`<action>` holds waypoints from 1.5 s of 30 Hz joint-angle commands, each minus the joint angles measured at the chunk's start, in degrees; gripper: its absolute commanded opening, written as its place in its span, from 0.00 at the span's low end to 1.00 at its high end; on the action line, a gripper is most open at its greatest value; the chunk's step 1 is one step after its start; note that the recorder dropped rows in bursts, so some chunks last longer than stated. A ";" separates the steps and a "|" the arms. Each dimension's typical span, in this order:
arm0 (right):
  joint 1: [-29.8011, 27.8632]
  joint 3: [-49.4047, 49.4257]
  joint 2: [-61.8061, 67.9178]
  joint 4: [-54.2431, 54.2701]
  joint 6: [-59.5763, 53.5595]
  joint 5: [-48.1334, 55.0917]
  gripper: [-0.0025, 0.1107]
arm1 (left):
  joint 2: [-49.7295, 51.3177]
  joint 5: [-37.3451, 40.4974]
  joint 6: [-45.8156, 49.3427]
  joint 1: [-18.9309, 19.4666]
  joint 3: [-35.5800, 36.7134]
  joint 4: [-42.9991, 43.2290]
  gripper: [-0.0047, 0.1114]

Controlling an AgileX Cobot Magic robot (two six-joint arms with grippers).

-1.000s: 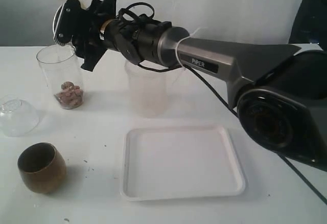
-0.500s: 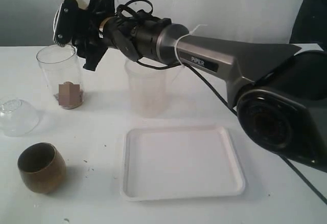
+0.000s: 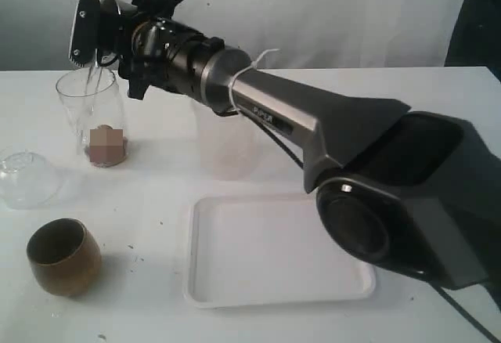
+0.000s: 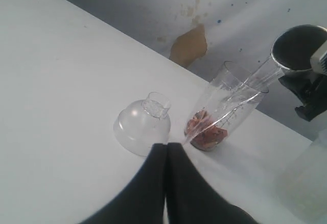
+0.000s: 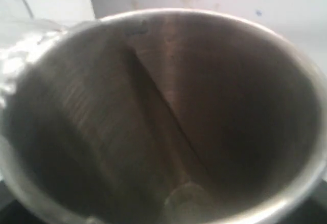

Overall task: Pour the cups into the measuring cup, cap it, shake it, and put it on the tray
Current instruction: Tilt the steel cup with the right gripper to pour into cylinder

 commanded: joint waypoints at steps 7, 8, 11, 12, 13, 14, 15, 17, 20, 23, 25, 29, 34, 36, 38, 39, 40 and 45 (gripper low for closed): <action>2.06 -2.26 0.85 -17.56 13.33 1.16 0.02 | -0.31 -0.49 0.08 -0.18 0.31 0.43 0.04; 2.06 -2.26 0.85 -17.98 13.06 1.16 0.02 | -0.31 -0.49 0.08 -0.18 0.31 0.43 0.04; 2.06 -2.26 0.85 -19.01 12.32 1.39 0.02 | -0.31 -0.49 0.08 -0.18 0.31 0.43 0.04; 2.06 -2.26 0.85 -19.17 11.83 1.50 0.02 | -0.31 -0.49 0.08 -0.18 0.31 0.43 0.04; 2.06 -2.26 0.85 -19.17 10.86 1.80 0.02 | -0.31 -0.49 0.08 -0.18 0.31 0.43 0.04; 2.06 -2.26 0.85 -19.17 10.31 2.07 0.02 | -0.31 -0.49 0.08 -0.18 0.31 0.43 0.04; 2.06 -2.26 0.94 -19.17 9.72 2.35 0.02 | -0.31 -0.49 0.08 -0.18 0.31 0.43 0.04; 2.06 -2.26 0.94 -19.17 9.74 2.63 0.02 | -0.31 -0.49 0.08 -0.18 0.31 0.43 0.04; 2.06 -2.26 0.98 -19.42 9.26 2.78 0.02 | -0.31 -0.49 0.08 -0.18 0.31 0.43 0.04; 2.10 -2.26 0.98 -19.42 6.26 2.91 0.02 | -0.31 -0.49 0.08 -0.18 0.31 0.43 0.04; 2.10 -2.26 0.98 -19.99 5.46 3.43 0.02 | -0.31 -0.49 0.08 -0.18 0.31 0.43 0.04; 2.56 -2.26 0.98 -22.04 5.23 3.70 0.02 | -0.31 -0.49 0.08 -0.18 0.31 0.43 0.04; 2.79 -2.26 1.07 -22.45 3.50 4.11 0.02 | -0.31 -0.49 0.08 -0.18 0.31 0.43 0.04; 2.79 -2.26 1.29 -23.02 3.50 4.37 0.02 | -0.31 -0.49 0.08 -0.18 0.31 0.43 0.04; 2.79 -2.26 1.42 -23.55 3.50 4.64 0.02 | -0.31 -0.49 0.08 -0.18 0.31 0.43 0.04; 2.79 -2.26 1.42 -23.55 3.50 4.64 0.02 | -0.31 -0.49 0.08 -0.18 0.31 0.43 0.04; 2.79 -2.26 1.42 -23.55 3.50 4.64 0.02 | -0.31 -0.49 0.08 -0.18 0.31 0.43 0.04; 2.79 -2.26 1.42 -25.78 3.50 4.89 0.02 | -0.31 -0.49 0.08 -0.18 0.31 0.43 0.04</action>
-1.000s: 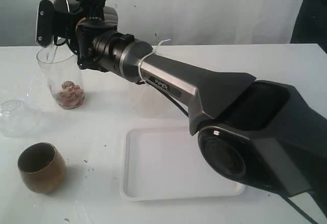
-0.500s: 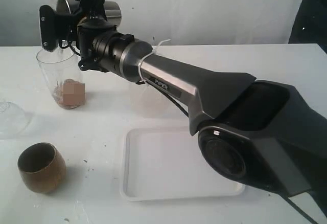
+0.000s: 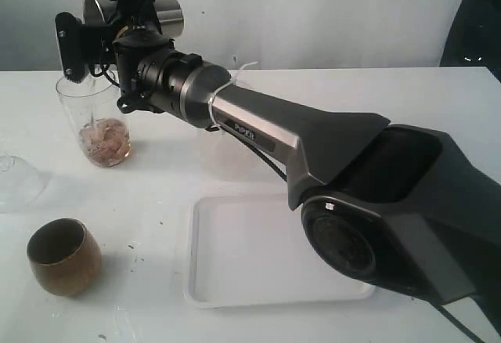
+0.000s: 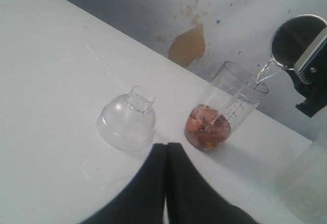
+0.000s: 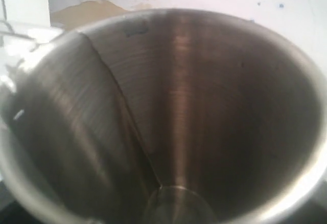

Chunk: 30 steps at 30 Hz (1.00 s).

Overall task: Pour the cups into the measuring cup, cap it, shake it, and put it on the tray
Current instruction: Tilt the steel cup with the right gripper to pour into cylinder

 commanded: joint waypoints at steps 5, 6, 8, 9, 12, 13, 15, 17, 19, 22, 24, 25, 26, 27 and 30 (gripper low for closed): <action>0.07 -0.92 -0.26 -4.12 -0.72 0.92 0.02 | -0.31 -0.49 0.08 -0.18 0.31 0.43 0.04; 0.07 -0.92 -0.26 -4.33 -0.70 0.92 0.02 | -0.31 -0.49 0.08 -0.18 0.31 0.43 0.04; 0.18 -0.92 -0.26 -4.28 -2.06 1.02 0.02 | -0.31 -0.49 0.08 -0.18 0.31 0.43 0.04; 0.28 -0.92 -0.26 -4.62 -2.06 1.02 0.02 | -0.31 -0.49 0.08 -0.18 0.31 0.43 0.04; 0.52 -0.92 -0.26 -5.64 -2.06 0.90 0.02 | -0.31 -0.49 0.08 -0.18 0.31 0.43 0.04; 0.63 -0.92 -0.26 -5.73 -2.06 0.77 0.02 | -0.31 -0.49 0.08 -0.18 0.31 0.43 0.04; 0.58 -0.92 -0.26 -5.73 -2.06 0.90 0.02 | -0.31 -0.49 0.08 -0.18 0.31 0.43 0.04; 0.58 -0.92 -0.26 -5.77 -2.06 1.13 0.02 | -0.31 -0.49 0.08 -0.18 0.31 0.43 0.04; 0.58 -0.92 -0.26 -5.66 -1.70 1.25 0.02 | -0.31 -0.49 0.08 -0.18 0.31 0.43 0.04; 0.58 -0.92 -0.26 -5.43 1.98 0.97 0.02 | -0.31 -0.49 0.08 -0.18 0.31 0.43 0.04; 0.58 -0.92 -0.26 -5.21 3.95 0.97 0.02 | -0.31 -0.49 0.08 -0.18 0.31 0.43 0.04; 0.58 -0.92 -0.26 -4.92 5.14 0.97 0.02 | -0.31 -0.49 0.08 -0.18 0.31 0.43 0.04; 0.58 -0.92 -0.26 -4.50 5.64 1.29 0.02 | -0.31 -0.49 0.08 -0.18 0.31 0.43 0.04; 0.58 -0.92 -0.26 -4.37 6.17 1.60 0.02 | -0.31 -0.49 0.08 -0.18 0.31 0.43 0.04; 0.58 -0.92 -0.36 -2.05 6.17 3.05 0.02 | -0.31 -0.49 0.08 -0.18 0.31 0.43 0.04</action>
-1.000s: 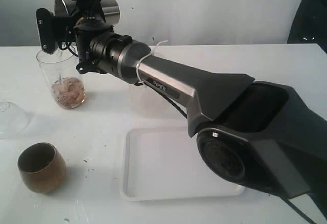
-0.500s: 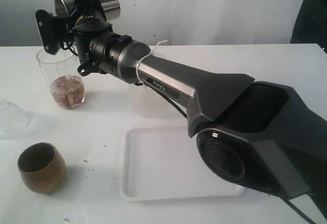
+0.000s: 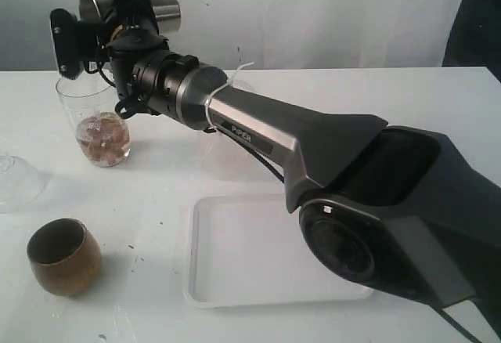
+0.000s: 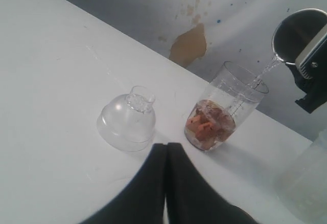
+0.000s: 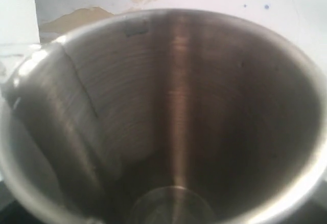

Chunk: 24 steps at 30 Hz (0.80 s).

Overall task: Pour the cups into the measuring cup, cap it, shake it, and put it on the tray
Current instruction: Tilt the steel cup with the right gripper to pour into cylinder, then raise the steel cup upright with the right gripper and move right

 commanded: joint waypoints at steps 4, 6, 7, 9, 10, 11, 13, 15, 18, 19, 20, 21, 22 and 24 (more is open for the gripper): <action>0.02 -1.19 -0.65 4.53 3.88 4.57 0.02 | -0.31 -0.49 0.08 -0.18 0.31 0.43 0.04; 0.02 -1.19 -1.19 7.34 5.55 4.52 0.02 | -0.31 -0.49 0.08 -0.18 0.31 0.43 0.04; 0.02 -1.19 -1.54 8.43 6.46 4.52 0.02 | -0.31 -0.49 0.08 -0.18 0.31 0.43 0.04; 0.02 -1.19 -2.21 11.03 8.25 4.52 0.02 | -0.31 -0.49 0.08 -0.18 0.31 0.43 0.04; 0.02 -1.19 -2.62 12.88 9.01 4.52 0.02 | -0.31 -0.49 0.08 -0.18 0.31 0.43 0.04; 0.02 -1.19 -3.01 15.31 9.01 4.52 0.02 | -0.31 -0.49 0.08 -0.18 0.31 0.43 0.04; 0.02 -1.19 -4.17 20.82 9.01 4.52 0.02 | -0.31 -0.49 0.08 -0.18 0.31 0.43 0.04; 0.02 -1.19 -5.40 26.59 9.01 4.52 0.02 | -0.31 -0.49 0.08 -0.18 0.31 0.43 0.04; 0.02 -1.19 -7.13 35.06 8.12 4.52 0.02 | -0.31 -0.49 0.08 -0.18 0.31 0.43 0.04; 0.02 -1.19 -7.78 38.61 6.48 4.52 0.02 | -0.31 -0.49 0.08 -0.18 0.31 0.43 0.04; -0.09 -1.19 -8.29 42.43 4.24 4.52 0.02 | -0.31 -0.49 0.08 -0.18 0.31 0.43 0.04; -0.09 -1.19 -8.73 46.46 2.32 4.52 0.02 | -0.31 -0.49 0.08 -0.18 0.31 0.43 0.04; -0.20 -1.19 -9.22 50.64 -0.17 4.52 0.02 | -0.31 -0.49 0.08 -0.18 0.31 0.43 0.04; -0.52 -1.19 -10.30 59.24 -5.17 5.28 0.02 | -0.31 -0.49 0.08 -0.18 0.31 0.43 0.04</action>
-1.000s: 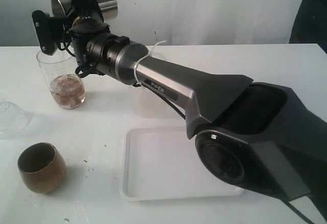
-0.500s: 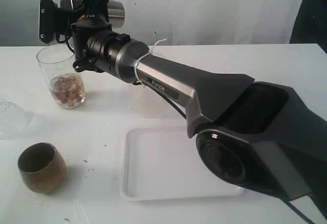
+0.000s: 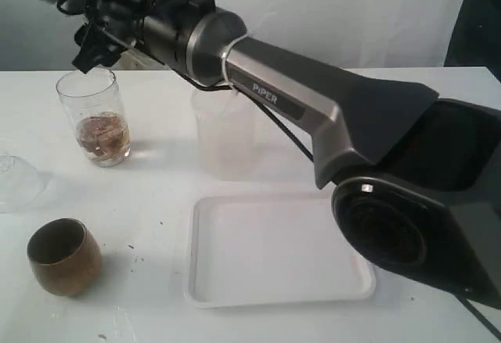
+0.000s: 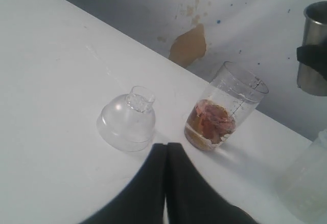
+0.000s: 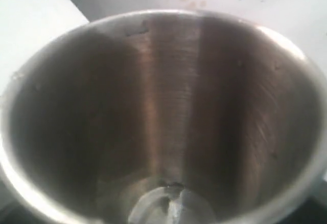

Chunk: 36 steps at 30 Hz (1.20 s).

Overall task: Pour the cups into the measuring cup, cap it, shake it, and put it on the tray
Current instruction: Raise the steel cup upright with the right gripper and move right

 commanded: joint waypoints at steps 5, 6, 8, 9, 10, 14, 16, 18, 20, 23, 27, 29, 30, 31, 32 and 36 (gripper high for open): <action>-2.33 -0.61 -4.86 41.62 -24.93 4.66 0.02 | -0.31 -0.49 0.08 -0.18 0.31 0.43 0.04; -2.71 -0.61 -5.19 47.28 -28.34 5.55 0.02 | -0.31 -0.49 0.08 -0.18 0.31 0.43 0.04; -3.55 -0.61 -5.73 57.30 -33.98 8.22 0.02 | -0.31 -0.49 0.08 -0.18 0.31 0.31 0.04; -3.66 -0.61 -5.89 60.30 -35.62 9.22 0.02 | -0.31 -0.49 0.08 -0.18 0.31 0.31 0.04; -3.97 -0.61 -6.16 63.40 -37.34 10.53 0.02 | -0.31 -0.49 0.08 -0.18 0.31 0.31 0.04; -4.10 -0.61 -6.83 68.26 -39.78 14.14 0.02 | -0.31 -0.49 0.08 -0.18 0.31 0.31 0.04; -4.10 -0.50 -7.05 69.02 -39.78 15.04 0.02 | -0.31 -0.49 0.08 -0.18 0.31 0.31 0.04; -4.10 0.29 -7.31 71.79 -39.78 15.07 0.02 | -0.31 -0.49 0.08 -0.18 0.31 0.31 0.04; -4.10 2.86 -8.10 73.24 -39.78 13.49 0.02 | -0.31 -0.49 0.08 -0.18 0.31 0.31 0.04; -4.00 9.50 -10.45 74.51 -39.78 8.63 0.02 | -0.31 -0.49 0.08 -0.18 0.31 0.20 0.04; -4.00 23.93 -16.36 79.68 -46.41 -1.43 0.02 | -0.31 -0.49 0.08 -0.18 0.31 0.20 0.04; -4.00 32.24 -20.19 85.90 -52.87 -7.79 0.02 | -0.31 -0.49 0.08 -0.18 0.31 0.20 0.04; -4.00 35.56 -21.77 90.58 -56.53 -10.30 0.02 | -0.31 -0.49 0.08 -0.18 0.31 0.20 0.04; -4.00 39.67 -23.67 95.00 -60.64 -12.89 0.02 | -0.31 -0.49 0.08 -0.18 0.31 0.20 0.04; -4.00 43.57 -25.57 102.55 -67.50 -16.44 0.02 | -0.31 -0.49 0.08 -0.18 0.31 0.20 0.04; -3.24 55.88 -31.35 127.85 -94.66 -23.19 0.02 | -0.31 -0.49 0.08 -0.18 0.31 0.20 0.04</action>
